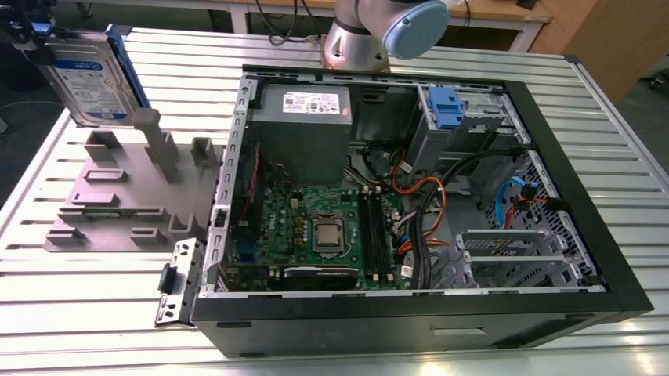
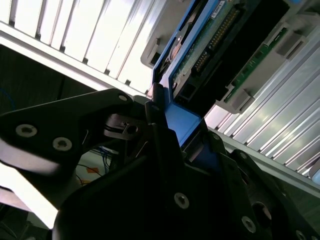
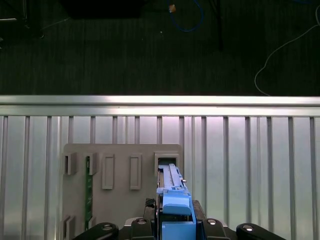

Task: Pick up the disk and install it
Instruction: 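Pick up the disk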

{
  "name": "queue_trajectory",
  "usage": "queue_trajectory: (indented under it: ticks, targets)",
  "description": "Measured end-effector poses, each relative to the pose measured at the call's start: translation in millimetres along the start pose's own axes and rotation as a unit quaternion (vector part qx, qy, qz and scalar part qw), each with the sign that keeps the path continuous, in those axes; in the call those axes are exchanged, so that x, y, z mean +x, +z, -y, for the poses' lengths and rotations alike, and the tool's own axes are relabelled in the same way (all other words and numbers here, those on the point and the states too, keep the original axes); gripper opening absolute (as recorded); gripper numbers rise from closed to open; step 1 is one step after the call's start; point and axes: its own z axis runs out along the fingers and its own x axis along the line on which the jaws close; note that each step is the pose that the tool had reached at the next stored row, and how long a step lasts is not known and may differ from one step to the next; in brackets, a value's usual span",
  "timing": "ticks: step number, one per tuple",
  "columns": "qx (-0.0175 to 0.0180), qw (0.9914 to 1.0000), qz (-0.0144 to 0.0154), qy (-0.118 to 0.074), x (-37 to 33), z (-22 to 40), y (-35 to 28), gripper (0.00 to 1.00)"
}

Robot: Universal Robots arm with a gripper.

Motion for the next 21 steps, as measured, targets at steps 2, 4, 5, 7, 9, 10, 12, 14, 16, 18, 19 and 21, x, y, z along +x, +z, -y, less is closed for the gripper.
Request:
queue_trajectory:
  ticks: [2, 4, 5, 7, 9, 10, 12, 14, 16, 18, 19, 21]
  targets:
    - [0.0000, 1.00000, 0.0000, 0.000, 0.0, 0.0, -1.4, 0.36]
    - [-0.0001, 1.00000, 0.0000, 0.000, -0.1, -0.1, -3.0, 0.36]
    - [0.0000, 1.00000, 0.0000, 0.000, -0.1, -0.1, -3.8, 0.36]
    - [0.0000, 1.00000, 0.0000, 0.000, -0.1, -0.1, -5.5, 0.36]
    - [0.0000, 1.00000, 0.0001, 0.000, -0.1, -0.2, -7.2, 0.36]
    - [0.0000, 1.00000, 0.0000, 0.000, -0.1, -0.2, -8.1, 0.36]
    - [0.0000, 1.00000, 0.0000, 0.000, -0.1, -0.3, -9.7, 0.36]
    - [0.0000, 1.00000, 0.0000, 0.000, -0.2, -0.3, -11.1, 0.36]
    - [0.0001, 1.00000, 0.0001, 0.000, -0.2, -0.3, -11.5, 0.36]
    - [0.0000, 1.00000, 0.0000, 0.000, -0.2, -0.3, -11.9, 0.36]
    - [0.0000, 1.00000, 0.0000, 0.000, -0.2, -0.3, -12.3, 0.36]
    - [0.0000, 1.00000, 0.0000, 0.000, -0.2, -0.3, -12.4, 0.36]
